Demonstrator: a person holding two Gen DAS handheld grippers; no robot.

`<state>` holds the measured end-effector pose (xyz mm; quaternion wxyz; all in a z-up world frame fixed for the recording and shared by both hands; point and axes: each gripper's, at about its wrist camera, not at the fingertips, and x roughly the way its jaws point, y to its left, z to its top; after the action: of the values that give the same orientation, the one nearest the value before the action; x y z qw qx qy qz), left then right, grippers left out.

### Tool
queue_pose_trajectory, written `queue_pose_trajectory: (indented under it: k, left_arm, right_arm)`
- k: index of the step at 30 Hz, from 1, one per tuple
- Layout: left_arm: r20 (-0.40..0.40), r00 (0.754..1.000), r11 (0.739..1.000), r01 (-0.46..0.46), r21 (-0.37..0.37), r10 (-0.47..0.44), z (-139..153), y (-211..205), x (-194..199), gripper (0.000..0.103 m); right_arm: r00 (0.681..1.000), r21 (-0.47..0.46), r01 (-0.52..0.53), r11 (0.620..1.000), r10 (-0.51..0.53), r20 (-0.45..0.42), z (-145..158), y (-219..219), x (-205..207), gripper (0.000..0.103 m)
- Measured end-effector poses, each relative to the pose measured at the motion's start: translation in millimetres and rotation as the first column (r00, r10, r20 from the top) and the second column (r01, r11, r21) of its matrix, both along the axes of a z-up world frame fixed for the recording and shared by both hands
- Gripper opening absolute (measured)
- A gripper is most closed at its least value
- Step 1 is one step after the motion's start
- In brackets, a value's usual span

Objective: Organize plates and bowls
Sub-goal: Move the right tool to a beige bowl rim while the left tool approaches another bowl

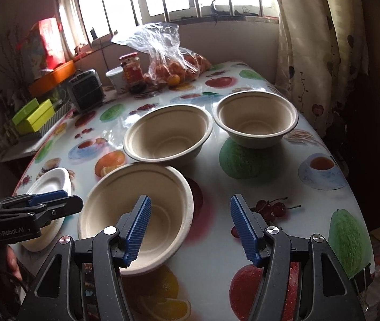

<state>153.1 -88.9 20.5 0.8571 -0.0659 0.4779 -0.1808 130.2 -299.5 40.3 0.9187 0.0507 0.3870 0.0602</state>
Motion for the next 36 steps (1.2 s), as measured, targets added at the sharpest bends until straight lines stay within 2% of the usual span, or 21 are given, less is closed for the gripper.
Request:
queue_pose_trajectory:
  k: [3, 10, 18, 24, 27, 31, 33, 36]
  left_arm:
    - [0.008, 1.0, 1.0, -0.001, -0.006, 0.001, -1, -4, 0, 0.056]
    - [-0.009, 1.0, 0.999, -0.018, 0.04, 0.018, -9, -11, 4, 0.056]
    - [-0.025, 1.0, 0.999, -0.008, 0.04, 0.009, -16, -18, 6, 0.056]
    - [-0.029, 0.999, 0.999, -0.013, 0.044, 0.015, -18, -20, 5, 0.055]
    - [-0.032, 0.999, 0.999, -0.009, 0.048, 0.01, -19, -22, 5, 0.049]
    - [-0.035, 0.999, 0.999, -0.002, 0.045, 0.004, -19, -24, 6, 0.042]
    - [-0.035, 0.999, 0.999, -0.001, 0.044, 0.002, -19, -26, 6, 0.041]
    - [-0.037, 0.999, 0.999, 0.001, 0.05, 0.001, -19, -27, 6, 0.034]
  right_arm:
    - [1.0, 0.031, -0.011, 0.999, 0.011, -0.004, -5, -3, 1, 0.062]
    - [1.0, 0.066, -0.018, 0.998, 0.019, -0.015, -15, -7, 4, 0.062]
    - [0.999, 0.071, -0.031, 0.997, 0.032, -0.01, -15, -7, 3, 0.061]
    - [0.999, 0.078, -0.046, 0.996, 0.047, -0.014, -18, -5, 5, 0.051]
    - [0.999, 0.091, -0.05, 0.995, 0.051, -0.015, -19, -5, 4, 0.048]
    - [0.999, 0.1, -0.05, 0.994, 0.051, -0.013, -19, -6, 4, 0.037]
    - [0.998, 0.102, -0.054, 0.993, 0.056, -0.017, -20, -5, 4, 0.035]
    - [0.998, 0.113, -0.055, 0.992, 0.057, -0.02, -21, -6, 4, 0.032]
